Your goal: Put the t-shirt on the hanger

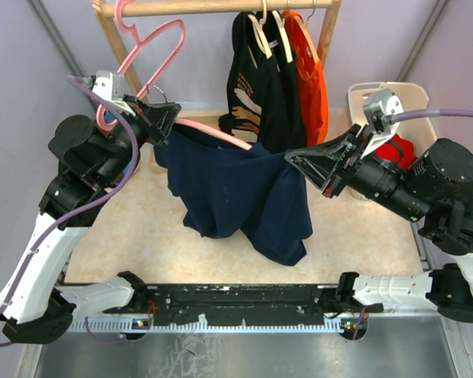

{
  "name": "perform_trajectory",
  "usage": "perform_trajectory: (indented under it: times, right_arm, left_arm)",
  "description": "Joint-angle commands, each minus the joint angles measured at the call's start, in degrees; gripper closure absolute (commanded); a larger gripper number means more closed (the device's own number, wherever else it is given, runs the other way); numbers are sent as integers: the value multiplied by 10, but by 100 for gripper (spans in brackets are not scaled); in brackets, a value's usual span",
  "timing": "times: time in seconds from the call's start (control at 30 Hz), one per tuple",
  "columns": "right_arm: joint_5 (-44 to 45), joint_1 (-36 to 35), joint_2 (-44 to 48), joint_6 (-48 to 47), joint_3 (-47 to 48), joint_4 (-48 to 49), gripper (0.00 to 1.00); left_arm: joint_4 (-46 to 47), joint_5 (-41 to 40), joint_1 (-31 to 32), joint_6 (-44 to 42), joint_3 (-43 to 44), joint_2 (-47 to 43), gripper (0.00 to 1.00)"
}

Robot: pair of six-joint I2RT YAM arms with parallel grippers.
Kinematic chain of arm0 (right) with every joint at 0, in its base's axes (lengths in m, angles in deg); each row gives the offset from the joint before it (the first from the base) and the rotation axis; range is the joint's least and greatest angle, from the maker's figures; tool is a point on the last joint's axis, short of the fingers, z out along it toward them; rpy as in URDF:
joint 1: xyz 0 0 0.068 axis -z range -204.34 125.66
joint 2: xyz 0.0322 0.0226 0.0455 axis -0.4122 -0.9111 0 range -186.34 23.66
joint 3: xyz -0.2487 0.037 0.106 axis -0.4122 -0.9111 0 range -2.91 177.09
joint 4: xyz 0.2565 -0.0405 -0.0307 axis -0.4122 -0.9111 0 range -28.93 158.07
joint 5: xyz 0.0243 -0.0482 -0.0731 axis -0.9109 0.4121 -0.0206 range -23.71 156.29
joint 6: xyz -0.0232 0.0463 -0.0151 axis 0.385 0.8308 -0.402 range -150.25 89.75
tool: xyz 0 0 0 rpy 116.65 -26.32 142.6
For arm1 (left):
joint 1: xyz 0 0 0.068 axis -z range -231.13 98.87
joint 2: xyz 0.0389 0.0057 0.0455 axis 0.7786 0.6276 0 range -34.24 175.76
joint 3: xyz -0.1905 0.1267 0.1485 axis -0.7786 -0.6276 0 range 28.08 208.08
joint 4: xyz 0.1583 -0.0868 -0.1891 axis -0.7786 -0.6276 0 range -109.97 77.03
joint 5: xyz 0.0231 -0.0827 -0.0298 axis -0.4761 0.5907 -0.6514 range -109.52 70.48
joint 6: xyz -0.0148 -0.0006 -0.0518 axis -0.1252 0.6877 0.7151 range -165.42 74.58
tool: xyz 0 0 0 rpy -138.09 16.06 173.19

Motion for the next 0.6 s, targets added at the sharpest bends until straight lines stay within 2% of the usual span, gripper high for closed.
perform_trajectory:
  times: [0.0,0.1,0.2,0.23,0.27,0.3,0.43,0.57]
  right_arm:
    - [-91,-3,19,11,4,122,100]
    - [-139,-3,7,25,3,92,100]
    - [-144,-3,-2,39,-11,47,100]
    - [-139,-3,-2,44,-19,35,91]
    - [-138,-3,-1,48,-28,26,78]
    - [-136,-4,0,51,-36,17,74]
    - [-121,-3,19,62,-62,7,68]
    - [-61,-3,18,67,-50,-23,67]
  left_arm:
    - [-34,-14,-1,-54,-13,3,100]
    - [-24,-11,-1,-58,-5,1,100]
    - [-24,-4,-1,-61,13,4,100]
    - [-25,1,-1,-61,19,5,100]
    - [-25,3,-1,-62,25,6,100]
    - [-28,5,-1,-63,32,7,100]
    - [-34,13,-1,-65,50,9,100]
    - [-35,24,-1,-63,56,4,100]
